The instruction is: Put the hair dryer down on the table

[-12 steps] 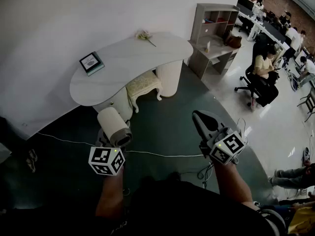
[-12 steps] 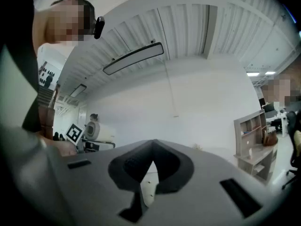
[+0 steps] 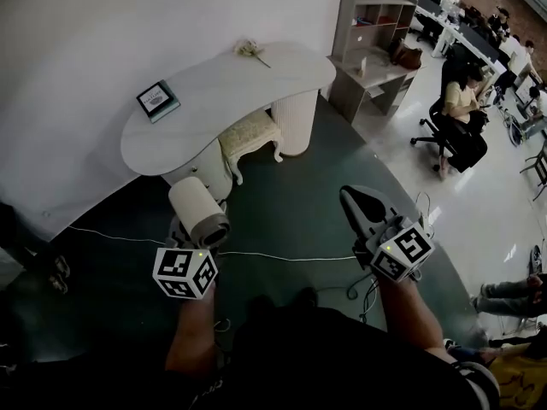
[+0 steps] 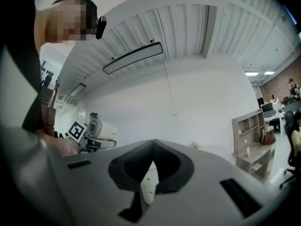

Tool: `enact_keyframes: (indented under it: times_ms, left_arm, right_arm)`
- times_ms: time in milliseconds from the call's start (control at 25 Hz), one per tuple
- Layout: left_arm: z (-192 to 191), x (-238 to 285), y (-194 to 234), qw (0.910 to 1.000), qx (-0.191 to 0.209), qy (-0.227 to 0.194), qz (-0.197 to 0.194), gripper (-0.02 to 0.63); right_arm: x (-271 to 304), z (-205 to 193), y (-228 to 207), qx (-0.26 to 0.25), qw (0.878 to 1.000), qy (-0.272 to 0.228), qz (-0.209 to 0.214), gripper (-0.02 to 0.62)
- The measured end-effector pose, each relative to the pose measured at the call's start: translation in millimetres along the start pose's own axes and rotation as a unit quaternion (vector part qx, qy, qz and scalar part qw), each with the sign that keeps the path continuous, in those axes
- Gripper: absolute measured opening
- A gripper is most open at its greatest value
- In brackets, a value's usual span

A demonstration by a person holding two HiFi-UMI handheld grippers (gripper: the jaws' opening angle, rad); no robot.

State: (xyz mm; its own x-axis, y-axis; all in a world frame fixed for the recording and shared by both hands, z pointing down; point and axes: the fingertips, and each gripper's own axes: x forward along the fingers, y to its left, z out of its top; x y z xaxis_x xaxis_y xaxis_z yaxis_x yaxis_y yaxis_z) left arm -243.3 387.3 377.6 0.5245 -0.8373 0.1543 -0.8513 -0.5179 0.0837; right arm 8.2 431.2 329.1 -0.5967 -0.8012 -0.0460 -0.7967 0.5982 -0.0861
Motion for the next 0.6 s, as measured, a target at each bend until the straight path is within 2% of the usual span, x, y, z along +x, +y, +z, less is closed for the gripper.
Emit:
enact_keyframes:
  times_ms: [240,600]
  left_arm:
    - [-2.6,7.2,-23.7,1.0,0.002,0.002,0.0,0.193]
    - [-7.2,22.9,-73.5,0.9999,0.01,0.009,-0.001,0.195]
  right_arm:
    - [-29.0,0.7,-19.8,0.005,1.0,-0.009,-0.014,0.003]
    - [-67.0,4.0,-42.4,0.01,0.999,-0.032,0.005,0.005]
